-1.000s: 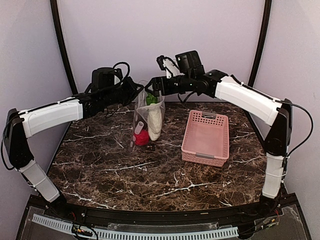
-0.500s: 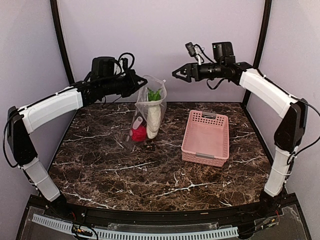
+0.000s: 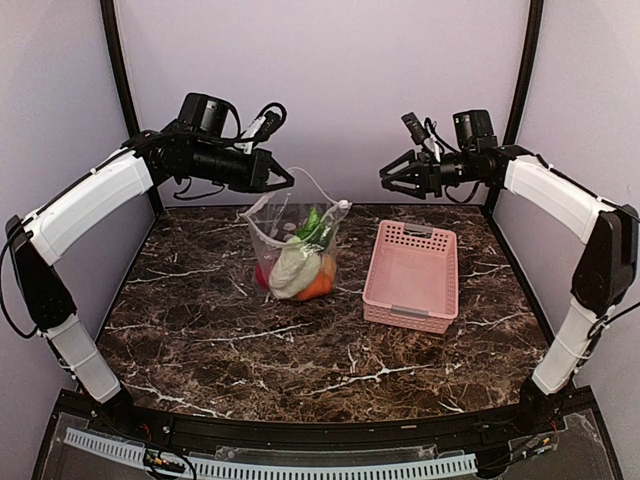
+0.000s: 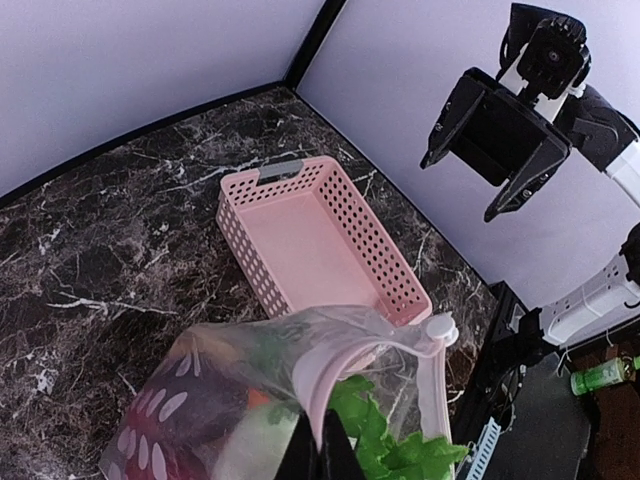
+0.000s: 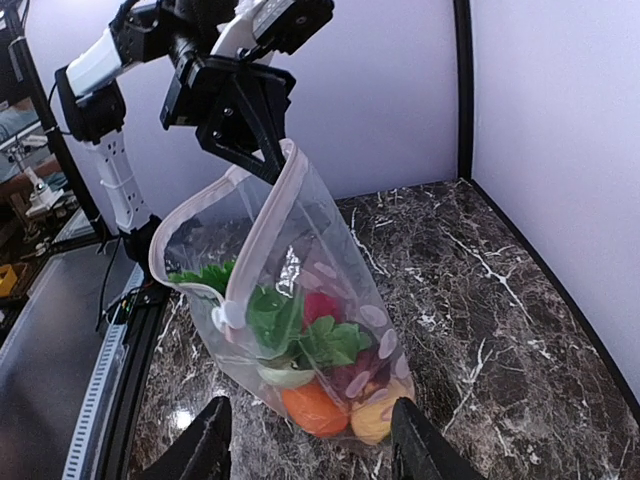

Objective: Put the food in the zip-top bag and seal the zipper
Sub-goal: Place the fake vegetable in the zipper food storage bag, then pass from the left arm to the right

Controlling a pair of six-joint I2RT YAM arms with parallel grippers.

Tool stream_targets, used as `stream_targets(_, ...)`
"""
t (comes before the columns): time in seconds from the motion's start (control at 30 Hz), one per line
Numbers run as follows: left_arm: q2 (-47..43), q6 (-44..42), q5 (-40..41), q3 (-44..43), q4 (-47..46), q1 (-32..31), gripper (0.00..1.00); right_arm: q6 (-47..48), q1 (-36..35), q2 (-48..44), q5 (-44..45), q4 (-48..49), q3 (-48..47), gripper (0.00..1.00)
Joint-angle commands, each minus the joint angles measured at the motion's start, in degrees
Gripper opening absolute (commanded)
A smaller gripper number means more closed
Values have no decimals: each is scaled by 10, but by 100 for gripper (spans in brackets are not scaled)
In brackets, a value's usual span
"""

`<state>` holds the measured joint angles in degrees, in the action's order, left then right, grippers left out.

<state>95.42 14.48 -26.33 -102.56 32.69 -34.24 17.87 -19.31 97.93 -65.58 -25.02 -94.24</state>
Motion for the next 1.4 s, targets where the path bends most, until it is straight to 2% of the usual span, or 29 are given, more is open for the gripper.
stream_targets(0.0,1,-71,-35,3,51,2,1,82,-26,12,-20,-24,11,48)
stream_targets(0.1,5,-77,-26,4,63,2,1,137,-53,22,-18,-58,9,43)
stream_targets(0.2,7,-79,-18,10,62,2,1,175,-75,29,-23,-79,15,43)
stream_targets(0.37,13,-85,-11,17,62,2,1,193,-111,39,8,-78,41,44)
stream_targets(0.5,16,-85,-13,18,67,2,2,193,-113,40,11,-78,44,42)
stream_targets(0.63,13,-90,-2,18,68,2,2,193,-113,37,18,-77,49,37)
stream_targets(1.0,15,-86,-2,19,68,2,2,153,-123,41,38,-41,55,11)
stream_targets(1.2,11,-91,7,20,73,2,2,141,-123,37,43,-39,44,7)
stream_targets(1.27,10,-94,9,19,74,2,2,142,-123,35,43,-43,36,0)
stream_targets(1.37,6,-107,22,11,84,2,4,157,-124,32,42,-70,13,0)
